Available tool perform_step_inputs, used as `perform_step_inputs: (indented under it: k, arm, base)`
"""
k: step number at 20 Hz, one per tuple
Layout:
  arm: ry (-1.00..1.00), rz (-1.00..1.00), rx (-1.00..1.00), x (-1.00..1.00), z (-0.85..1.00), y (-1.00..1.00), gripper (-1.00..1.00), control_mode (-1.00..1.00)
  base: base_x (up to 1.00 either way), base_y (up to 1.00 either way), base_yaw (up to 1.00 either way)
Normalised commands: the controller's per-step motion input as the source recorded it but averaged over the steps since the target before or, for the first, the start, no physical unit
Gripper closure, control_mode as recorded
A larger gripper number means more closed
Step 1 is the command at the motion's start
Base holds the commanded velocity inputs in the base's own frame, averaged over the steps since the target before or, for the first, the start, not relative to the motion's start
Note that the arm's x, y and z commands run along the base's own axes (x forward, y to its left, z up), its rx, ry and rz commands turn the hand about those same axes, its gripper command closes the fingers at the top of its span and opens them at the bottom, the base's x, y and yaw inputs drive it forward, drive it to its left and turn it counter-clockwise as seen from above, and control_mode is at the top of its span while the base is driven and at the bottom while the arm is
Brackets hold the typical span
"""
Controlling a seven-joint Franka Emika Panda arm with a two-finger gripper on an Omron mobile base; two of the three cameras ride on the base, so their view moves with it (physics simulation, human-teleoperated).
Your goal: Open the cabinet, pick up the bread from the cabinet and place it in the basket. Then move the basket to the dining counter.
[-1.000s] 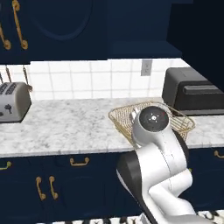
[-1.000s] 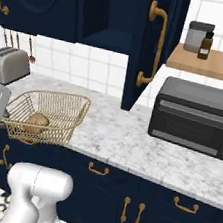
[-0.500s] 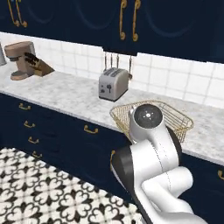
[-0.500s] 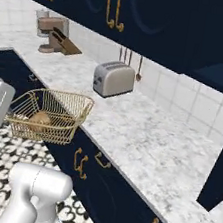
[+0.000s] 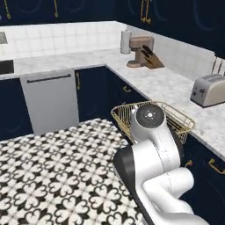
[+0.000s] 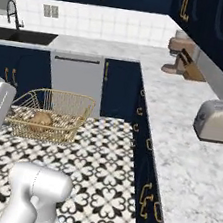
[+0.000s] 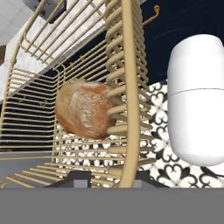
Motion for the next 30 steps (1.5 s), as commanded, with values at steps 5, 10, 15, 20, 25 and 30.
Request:
perform_step_inputs:
  k: [5,10,15,20,25,30]
  arm:
    - [0.0,0.0,0.0,0.0,0.0,0.0,1.0,1.0]
    - [0.0,0.0,0.0,0.0,0.0,0.0,1.0,1.0]
    - [0.0,0.0,0.0,0.0,0.0,0.0,1.0,1.0]
    - [0.0,0.0,0.0,0.0,0.0,0.0,1.0,1.0]
    - [0.0,0.0,0.0,0.0,0.0,0.0,1.0,1.0]
    - [0.0,0.0,0.0,0.0,0.0,0.0,1.0,1.0]
  base:
    - [0.0,0.0,1.0]
    - [0.0,0.0,1.0]
    - [0.0,0.0,1.0]
    - [0.7,-0.04,0.9]
    - [1.0,-0.21,0.66]
    - [1.0,-0.29,0.54]
